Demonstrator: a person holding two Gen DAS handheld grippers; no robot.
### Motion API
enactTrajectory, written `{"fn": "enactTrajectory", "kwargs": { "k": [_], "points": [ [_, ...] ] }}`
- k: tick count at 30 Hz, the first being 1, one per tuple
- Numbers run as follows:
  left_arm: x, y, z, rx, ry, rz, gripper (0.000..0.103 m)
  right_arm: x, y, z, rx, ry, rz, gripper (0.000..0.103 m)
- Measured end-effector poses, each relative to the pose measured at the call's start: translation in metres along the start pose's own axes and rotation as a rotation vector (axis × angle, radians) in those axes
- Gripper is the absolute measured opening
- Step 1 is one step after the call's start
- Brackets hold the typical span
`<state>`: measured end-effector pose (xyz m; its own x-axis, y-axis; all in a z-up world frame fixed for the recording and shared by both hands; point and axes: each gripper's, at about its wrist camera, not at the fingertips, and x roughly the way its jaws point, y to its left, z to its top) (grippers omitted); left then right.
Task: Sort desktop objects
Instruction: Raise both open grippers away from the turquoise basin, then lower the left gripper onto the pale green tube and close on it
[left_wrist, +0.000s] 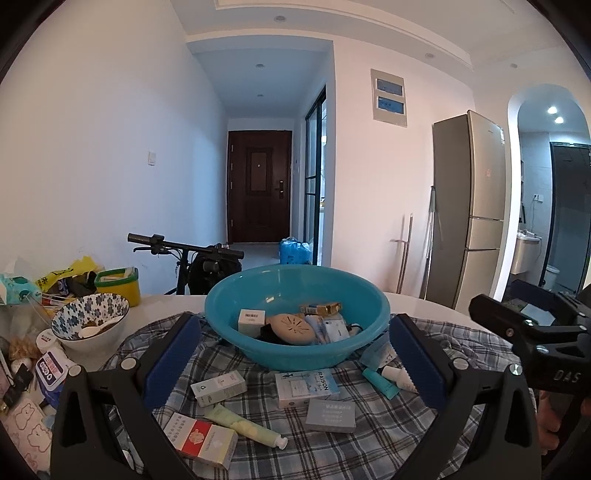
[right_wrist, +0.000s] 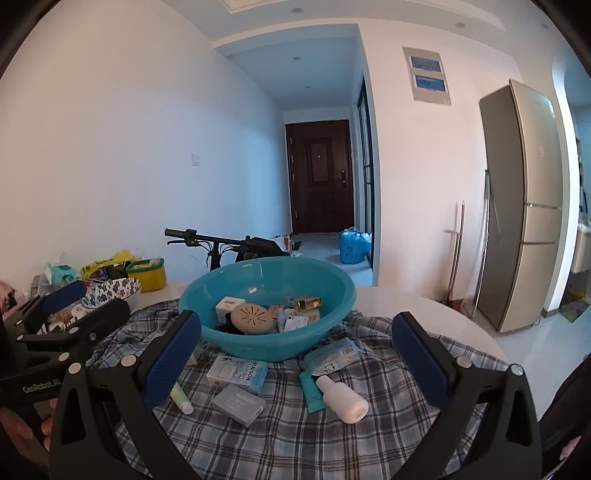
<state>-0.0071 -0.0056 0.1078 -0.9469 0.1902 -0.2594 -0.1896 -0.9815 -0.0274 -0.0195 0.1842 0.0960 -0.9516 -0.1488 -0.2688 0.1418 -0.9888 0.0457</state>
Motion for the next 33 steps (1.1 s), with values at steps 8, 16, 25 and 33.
{"fn": "enactTrajectory", "kwargs": {
  "k": [8,16,25,33],
  "points": [
    [0.0,0.0,-0.004,0.005,0.012,-0.004,0.103,0.003,-0.002,-0.006,0.015,0.02,0.005,0.103],
    [0.012,-0.002,-0.01,0.01,0.038,0.0,0.103,0.017,-0.004,-0.012,0.029,0.06,-0.003,0.103],
    [0.046,-0.004,-0.033,0.022,0.14,0.011,0.103,0.039,-0.006,-0.024,0.041,0.131,0.002,0.103],
    [0.074,0.005,-0.055,-0.016,0.23,0.03,0.103,0.056,-0.006,-0.038,0.038,0.195,-0.013,0.103]
  ]
}}
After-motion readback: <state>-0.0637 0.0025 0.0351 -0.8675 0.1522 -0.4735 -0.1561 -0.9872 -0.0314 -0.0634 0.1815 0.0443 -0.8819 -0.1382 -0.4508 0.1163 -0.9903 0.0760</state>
